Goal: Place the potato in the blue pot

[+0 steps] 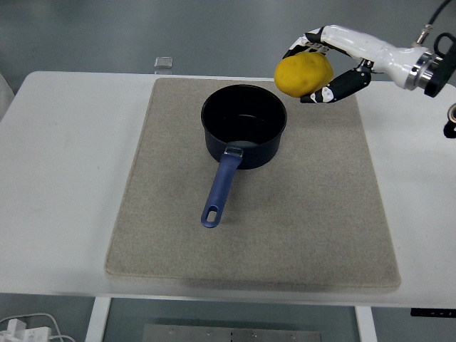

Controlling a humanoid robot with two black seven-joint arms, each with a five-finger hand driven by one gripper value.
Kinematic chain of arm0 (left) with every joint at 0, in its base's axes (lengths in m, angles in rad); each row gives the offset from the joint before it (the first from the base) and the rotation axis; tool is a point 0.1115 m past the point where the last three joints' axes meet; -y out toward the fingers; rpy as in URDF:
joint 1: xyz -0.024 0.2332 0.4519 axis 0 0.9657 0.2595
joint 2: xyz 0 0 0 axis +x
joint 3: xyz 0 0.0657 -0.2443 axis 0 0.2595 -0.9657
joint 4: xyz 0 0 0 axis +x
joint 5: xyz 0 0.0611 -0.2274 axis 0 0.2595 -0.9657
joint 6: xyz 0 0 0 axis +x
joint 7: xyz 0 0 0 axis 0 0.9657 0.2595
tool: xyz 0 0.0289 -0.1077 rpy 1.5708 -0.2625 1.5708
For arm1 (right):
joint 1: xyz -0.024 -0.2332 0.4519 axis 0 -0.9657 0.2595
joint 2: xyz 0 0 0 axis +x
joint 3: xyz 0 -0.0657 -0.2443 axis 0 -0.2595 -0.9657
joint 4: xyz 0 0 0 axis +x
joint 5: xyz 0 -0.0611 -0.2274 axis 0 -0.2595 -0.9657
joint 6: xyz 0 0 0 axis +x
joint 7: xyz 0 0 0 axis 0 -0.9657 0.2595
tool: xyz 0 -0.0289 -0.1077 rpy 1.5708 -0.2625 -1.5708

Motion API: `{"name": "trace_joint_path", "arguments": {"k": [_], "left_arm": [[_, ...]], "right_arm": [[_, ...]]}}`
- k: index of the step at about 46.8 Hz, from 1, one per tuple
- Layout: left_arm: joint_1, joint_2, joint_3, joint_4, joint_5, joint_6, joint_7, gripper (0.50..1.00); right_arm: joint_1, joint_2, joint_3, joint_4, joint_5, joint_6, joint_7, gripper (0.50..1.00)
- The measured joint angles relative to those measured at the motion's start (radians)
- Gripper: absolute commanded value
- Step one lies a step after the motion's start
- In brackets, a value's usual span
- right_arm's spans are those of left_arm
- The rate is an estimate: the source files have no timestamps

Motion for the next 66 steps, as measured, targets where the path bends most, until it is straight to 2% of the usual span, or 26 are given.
{"name": "trace_joint_path", "arguments": {"k": [5, 15, 27, 44, 56, 66], "left_arm": [[0.0, 0.0, 0.0, 0.0, 0.0, 0.0, 0.0, 1.0], [0.0, 0.0, 0.0, 0.0, 0.0, 0.0, 0.0, 1.0], [0.0, 0.0, 0.0, 0.0, 0.0, 0.0, 0.0, 1.0], [0.0, 0.0, 0.0, 0.0, 0.0, 0.0, 0.0, 1.0], [0.0, 0.0, 0.0, 0.0, 0.0, 0.0, 0.0, 1.0], [0.0, 0.0, 0.0, 0.0, 0.0, 0.0, 0.0, 1.0]], "right_arm": [[0.044, 0.115, -0.054, -0.073, 0.035, 0.011, 0.001, 0.5], [0.055, 0.247, -0.075, -0.158, 0.039, 0.022, 0.002, 0.5], [0.008, 0.31, -0.109, -0.268, 0.036, 0.026, 0.002, 0.5], [-0.081, 0.487, -0.117, -0.436, 0.033, 0.039, 0.004, 0.5], [-0.093, 0.532, -0.115, -0.516, 0.032, 0.038, 0.003, 0.5], [-0.096, 0.534, -0.112, -0.534, 0.031, 0.036, 0.003, 0.5]]}}
